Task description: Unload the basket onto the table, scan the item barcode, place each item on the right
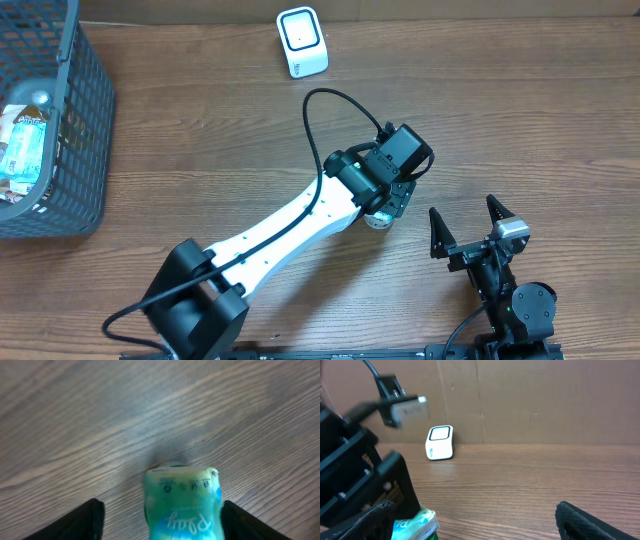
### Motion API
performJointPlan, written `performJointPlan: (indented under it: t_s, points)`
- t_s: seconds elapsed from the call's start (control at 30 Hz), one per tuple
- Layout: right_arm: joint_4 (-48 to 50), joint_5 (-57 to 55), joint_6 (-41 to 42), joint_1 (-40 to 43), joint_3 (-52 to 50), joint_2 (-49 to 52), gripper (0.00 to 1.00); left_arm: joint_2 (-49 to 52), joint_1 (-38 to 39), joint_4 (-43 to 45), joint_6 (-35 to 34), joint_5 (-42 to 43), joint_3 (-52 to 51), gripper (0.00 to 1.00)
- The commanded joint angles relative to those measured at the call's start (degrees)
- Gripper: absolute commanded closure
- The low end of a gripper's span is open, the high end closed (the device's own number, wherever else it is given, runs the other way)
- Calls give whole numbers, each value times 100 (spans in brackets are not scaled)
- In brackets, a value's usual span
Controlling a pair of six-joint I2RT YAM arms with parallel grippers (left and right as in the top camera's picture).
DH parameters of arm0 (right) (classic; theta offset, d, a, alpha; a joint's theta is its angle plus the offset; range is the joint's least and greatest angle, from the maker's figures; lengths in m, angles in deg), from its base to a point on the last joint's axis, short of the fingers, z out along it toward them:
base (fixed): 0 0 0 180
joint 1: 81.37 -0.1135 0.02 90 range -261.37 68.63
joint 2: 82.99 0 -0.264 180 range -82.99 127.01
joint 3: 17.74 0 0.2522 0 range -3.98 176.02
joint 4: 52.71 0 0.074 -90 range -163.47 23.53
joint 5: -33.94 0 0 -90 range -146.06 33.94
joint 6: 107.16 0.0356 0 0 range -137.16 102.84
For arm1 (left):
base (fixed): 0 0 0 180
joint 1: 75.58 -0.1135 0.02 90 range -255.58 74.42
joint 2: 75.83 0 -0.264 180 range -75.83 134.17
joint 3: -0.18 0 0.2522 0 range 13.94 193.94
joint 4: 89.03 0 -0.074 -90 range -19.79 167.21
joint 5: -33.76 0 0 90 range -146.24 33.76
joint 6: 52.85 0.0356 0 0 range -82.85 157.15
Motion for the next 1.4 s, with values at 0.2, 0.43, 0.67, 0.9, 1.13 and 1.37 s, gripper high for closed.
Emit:
performJointPlan:
  t_s: [0.2,0.43,0.67,0.9,1.13,1.37]
  points:
    - [31,-35,-22,7,-61,-15,0,629,-42,-31,107,640,42,33]
    - [31,-35,-22,7,-61,-15,0,625,-109,-7,107,634,103,39]
    - [31,-35,-22,7,-61,-15,0,625,-293,-238,107,693,306,31]
    - [31,-35,-22,7,-61,-15,0,625,-525,-361,267,1585,396,21]
    - [31,-35,-22,7,-61,-15,0,625,-815,-350,326,2288,417,22]
    - [31,-35,-22,7,-61,-15,0,625,-1185,-470,671,2715,420,21]
